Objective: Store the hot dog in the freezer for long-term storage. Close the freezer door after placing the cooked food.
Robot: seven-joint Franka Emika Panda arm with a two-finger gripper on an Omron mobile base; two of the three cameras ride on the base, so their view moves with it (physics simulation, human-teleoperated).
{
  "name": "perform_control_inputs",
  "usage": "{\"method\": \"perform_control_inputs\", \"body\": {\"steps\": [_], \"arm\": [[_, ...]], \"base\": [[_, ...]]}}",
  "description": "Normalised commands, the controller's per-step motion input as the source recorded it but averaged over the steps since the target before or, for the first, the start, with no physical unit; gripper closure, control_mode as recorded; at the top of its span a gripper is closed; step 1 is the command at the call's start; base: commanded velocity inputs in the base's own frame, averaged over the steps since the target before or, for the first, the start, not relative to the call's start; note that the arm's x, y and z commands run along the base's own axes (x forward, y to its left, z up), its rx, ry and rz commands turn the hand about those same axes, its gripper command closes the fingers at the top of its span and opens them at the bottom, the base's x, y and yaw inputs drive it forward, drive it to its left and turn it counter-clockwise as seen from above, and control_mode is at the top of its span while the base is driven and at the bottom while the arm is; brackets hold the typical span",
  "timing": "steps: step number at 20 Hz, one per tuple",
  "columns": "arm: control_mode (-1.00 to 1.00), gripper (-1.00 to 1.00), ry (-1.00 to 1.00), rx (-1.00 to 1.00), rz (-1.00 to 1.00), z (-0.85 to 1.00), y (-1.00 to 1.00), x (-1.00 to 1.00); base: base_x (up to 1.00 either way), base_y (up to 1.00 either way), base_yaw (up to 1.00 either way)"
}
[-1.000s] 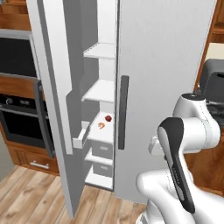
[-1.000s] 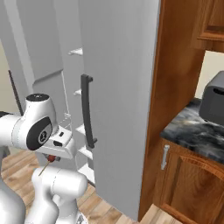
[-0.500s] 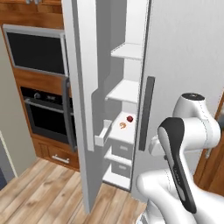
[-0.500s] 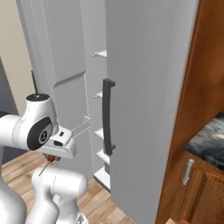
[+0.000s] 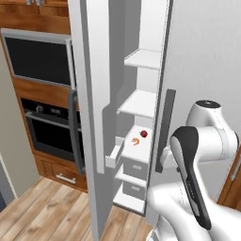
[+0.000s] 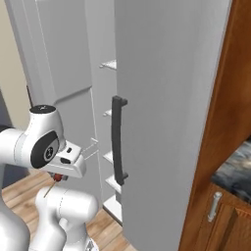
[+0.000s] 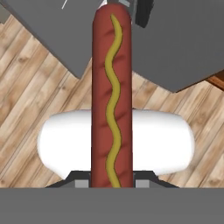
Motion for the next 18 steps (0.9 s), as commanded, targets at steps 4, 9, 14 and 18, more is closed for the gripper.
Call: {"method": "perform_control_inputs", "body": {"steps": [4, 9, 14, 18], "arm": [[1.0, 1.0, 0.0, 0.0, 0.0, 0.0, 0.0, 0.0], [1.0, 1.0, 0.0, 0.0, 0.0, 0.0, 0.0, 0.0], [1.0, 1.0, 0.0, 0.0, 0.0, 0.0, 0.0, 0.0], [1.0, 1.0, 0.0, 0.0, 0.0, 0.0, 0.0, 0.0]], "base": [[0.39, 0.09, 0.0], [0.44, 0.03, 0.17], [0.44, 0.0, 0.29], [0.49, 0.01, 0.24]]}}
